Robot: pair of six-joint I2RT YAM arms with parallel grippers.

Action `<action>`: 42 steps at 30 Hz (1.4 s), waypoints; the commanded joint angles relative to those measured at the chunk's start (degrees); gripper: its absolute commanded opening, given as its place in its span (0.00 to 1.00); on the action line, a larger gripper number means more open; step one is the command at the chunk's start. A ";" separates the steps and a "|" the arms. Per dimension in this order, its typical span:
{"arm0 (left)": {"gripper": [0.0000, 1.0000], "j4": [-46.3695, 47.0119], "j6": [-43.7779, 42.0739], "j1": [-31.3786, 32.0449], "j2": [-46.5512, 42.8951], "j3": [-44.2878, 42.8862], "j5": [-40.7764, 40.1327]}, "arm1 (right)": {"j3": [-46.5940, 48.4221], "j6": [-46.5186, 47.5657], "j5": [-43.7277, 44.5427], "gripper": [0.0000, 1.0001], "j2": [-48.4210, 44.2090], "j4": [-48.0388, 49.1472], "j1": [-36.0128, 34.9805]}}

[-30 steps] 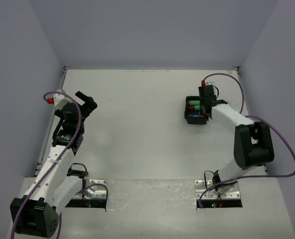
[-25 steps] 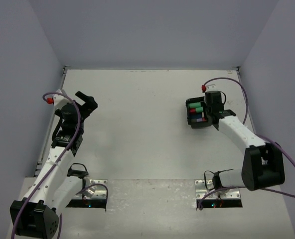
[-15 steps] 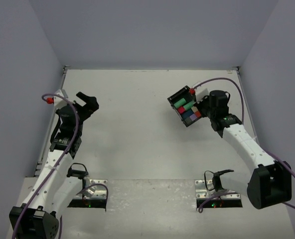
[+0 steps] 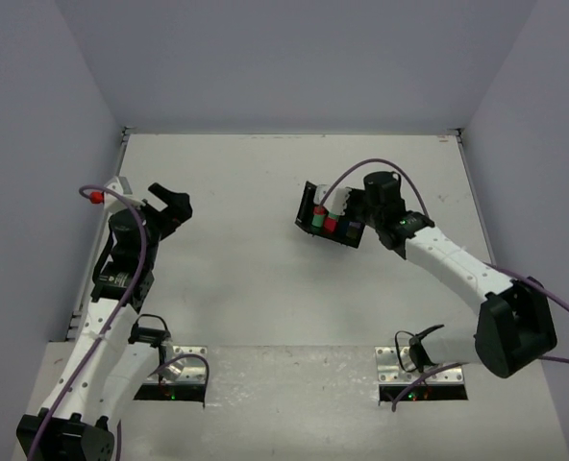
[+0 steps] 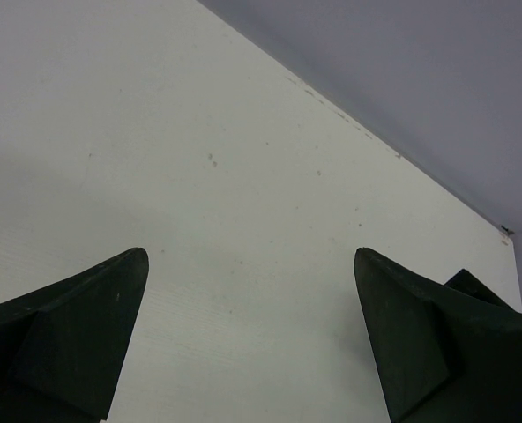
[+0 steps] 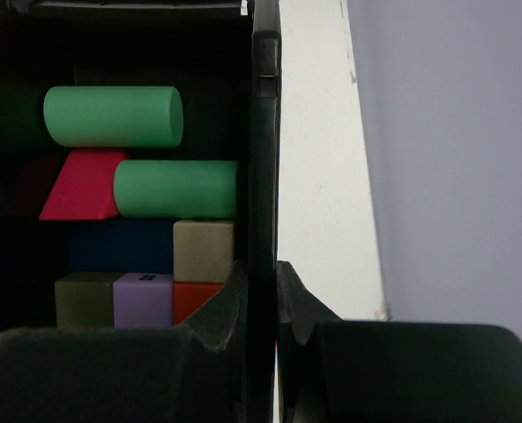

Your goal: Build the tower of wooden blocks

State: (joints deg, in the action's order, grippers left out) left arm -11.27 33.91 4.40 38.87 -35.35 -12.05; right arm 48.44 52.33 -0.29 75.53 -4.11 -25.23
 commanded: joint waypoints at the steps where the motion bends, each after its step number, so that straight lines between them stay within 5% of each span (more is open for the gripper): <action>1: 1.00 -1.02 -0.29 -0.62 -0.25 -2.65 0.55 | -0.78 13.90 12.26 0.00 2.21 11.33 -3.17; 13: 1.00 2.64 0.90 -0.62 2.89 -0.02 2.72 | -4.32 23.41 25.10 0.00 8.01 22.70 -5.90; 24: 1.00 14.43 2.04 4.02 22.11 1.97 16.49 | -5.41 26.13 28.21 0.00 10.78 26.78 -7.67; 34: 1.00 17.45 1.64 15.31 49.26 -11.49 17.35 | -6.19 26.37 30.13 0.00 11.13 28.18 -10.10; 42: 1.00 17.95 1.62 15.63 53.18 -13.02 16.94 | -6.69 28.68 32.98 0.00 12.56 30.85 -12.24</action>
State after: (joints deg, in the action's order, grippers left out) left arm 3.75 35.25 19.81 92.24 -46.78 4.60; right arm 41.38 78.37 29.14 87.53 19.96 -36.42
